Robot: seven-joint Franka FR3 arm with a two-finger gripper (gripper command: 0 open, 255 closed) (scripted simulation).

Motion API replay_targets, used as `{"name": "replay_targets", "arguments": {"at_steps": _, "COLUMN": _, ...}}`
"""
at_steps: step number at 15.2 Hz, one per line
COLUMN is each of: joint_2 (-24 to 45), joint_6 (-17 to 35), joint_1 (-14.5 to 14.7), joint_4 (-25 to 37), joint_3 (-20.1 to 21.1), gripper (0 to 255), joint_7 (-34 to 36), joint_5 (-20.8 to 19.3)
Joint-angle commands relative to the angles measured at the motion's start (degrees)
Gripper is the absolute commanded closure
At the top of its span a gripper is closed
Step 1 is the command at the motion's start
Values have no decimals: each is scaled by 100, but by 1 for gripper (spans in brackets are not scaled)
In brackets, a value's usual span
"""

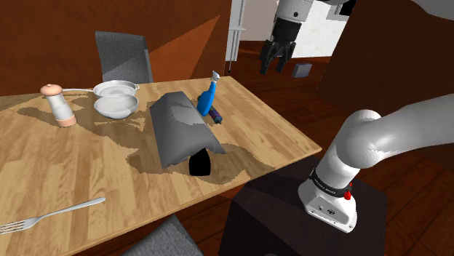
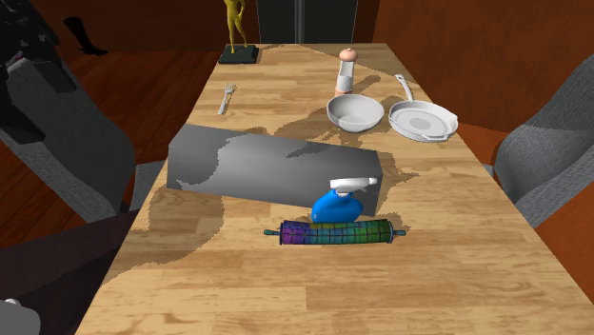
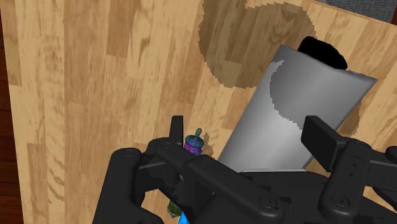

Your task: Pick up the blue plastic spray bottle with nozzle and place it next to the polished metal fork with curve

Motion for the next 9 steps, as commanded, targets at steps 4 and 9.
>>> {"name": "replay_targets", "arguments": {"at_steps": 4, "joint_2": 586, "joint_6": 432, "joint_1": -30, "joint_4": 167, "joint_3": -205, "gripper": 0, "joint_7": -218, "joint_5": 16}}
{"name": "replay_targets", "arguments": {"at_steps": 9, "joint_2": 1623, "joint_6": 1036, "joint_1": -40, "joint_4": 606, "joint_3": -533, "gripper": 0, "joint_7": -605, "joint_5": 141}}
